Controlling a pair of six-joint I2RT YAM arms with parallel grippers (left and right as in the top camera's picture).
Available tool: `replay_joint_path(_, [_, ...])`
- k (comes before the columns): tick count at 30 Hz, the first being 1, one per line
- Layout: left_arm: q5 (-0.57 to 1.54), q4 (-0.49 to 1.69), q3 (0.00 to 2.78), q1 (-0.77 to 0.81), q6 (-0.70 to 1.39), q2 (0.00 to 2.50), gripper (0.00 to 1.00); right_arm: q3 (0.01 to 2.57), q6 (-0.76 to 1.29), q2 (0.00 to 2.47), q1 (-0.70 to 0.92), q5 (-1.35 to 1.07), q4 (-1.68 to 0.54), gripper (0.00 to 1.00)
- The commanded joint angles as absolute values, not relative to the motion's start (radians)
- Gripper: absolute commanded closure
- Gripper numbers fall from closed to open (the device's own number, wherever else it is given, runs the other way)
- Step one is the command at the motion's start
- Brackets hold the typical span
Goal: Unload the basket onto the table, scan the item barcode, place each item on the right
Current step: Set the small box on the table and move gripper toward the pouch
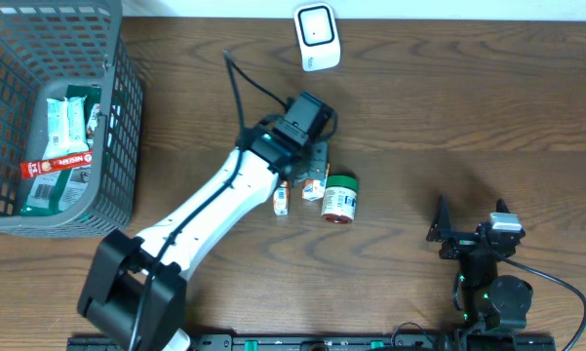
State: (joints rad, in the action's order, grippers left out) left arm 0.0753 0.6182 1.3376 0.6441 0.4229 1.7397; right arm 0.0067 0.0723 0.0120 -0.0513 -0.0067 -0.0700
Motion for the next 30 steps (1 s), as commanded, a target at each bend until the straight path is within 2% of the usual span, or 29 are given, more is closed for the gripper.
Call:
replay_joint_path(1, [0.098, 0.598, 1.345, 0.657, 0.432, 1.78, 0.92, 0.005, 0.085, 0.007, -0.058, -0.005, -0.073, 0.01])
replay_joint_path(30, [0.094, 0.54, 1.345, 0.686, 0.451, 1.891, 0.92, 0.005, 0.085, 0.007, -0.058, -0.005, -0.073, 0.01])
